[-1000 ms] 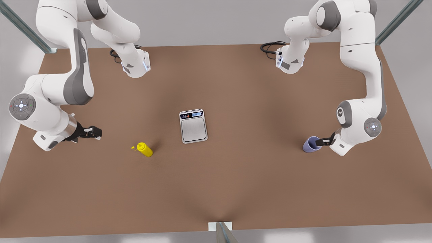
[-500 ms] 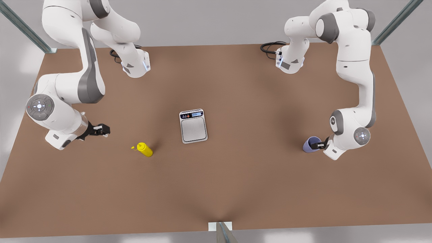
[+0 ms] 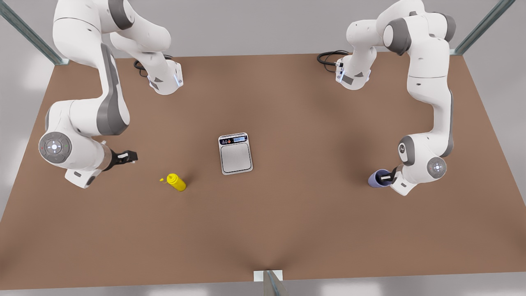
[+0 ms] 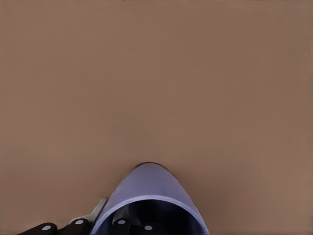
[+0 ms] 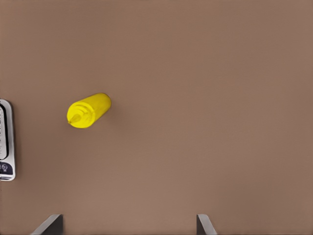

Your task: Move cup to the weight, pick up sauce bottle, pour sauce

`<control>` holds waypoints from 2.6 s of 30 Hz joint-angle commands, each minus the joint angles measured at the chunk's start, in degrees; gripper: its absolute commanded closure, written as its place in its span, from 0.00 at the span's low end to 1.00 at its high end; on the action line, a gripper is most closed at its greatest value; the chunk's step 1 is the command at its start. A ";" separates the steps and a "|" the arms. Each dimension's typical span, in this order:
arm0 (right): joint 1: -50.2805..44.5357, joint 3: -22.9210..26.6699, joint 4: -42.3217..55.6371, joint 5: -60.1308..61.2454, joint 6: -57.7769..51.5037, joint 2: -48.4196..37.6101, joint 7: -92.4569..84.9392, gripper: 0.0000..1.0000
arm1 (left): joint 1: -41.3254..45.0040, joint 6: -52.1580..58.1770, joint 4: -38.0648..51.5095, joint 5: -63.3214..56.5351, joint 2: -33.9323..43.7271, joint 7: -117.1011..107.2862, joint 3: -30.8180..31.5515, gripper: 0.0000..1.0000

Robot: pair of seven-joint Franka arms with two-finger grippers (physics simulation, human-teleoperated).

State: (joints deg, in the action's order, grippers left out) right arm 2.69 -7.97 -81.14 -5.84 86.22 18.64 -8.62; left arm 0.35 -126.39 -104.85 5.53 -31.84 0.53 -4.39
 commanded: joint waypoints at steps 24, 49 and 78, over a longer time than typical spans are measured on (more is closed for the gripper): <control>0.21 0.41 0.10 -1.72 0.44 0.52 3.79 0.00 | 39.02 10.28 28.91 -1.83 -5.25 -84.88 8.96 0.79; 1.53 0.50 6.43 -2.60 0.00 5.53 0.54 0.00 | 47.64 3.78 33.22 -5.71 -13.78 -95.28 8.79 0.00; 19.11 0.32 20.67 13.92 1.23 24.69 -39.27 0.00 | 1.76 45.89 27.53 -10.72 24.09 -12.84 8.88 0.00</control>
State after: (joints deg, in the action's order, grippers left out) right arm 22.33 -7.63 -60.18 8.17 87.77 43.75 -49.91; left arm 2.39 -83.55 -81.31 -2.95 -5.86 -12.31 4.35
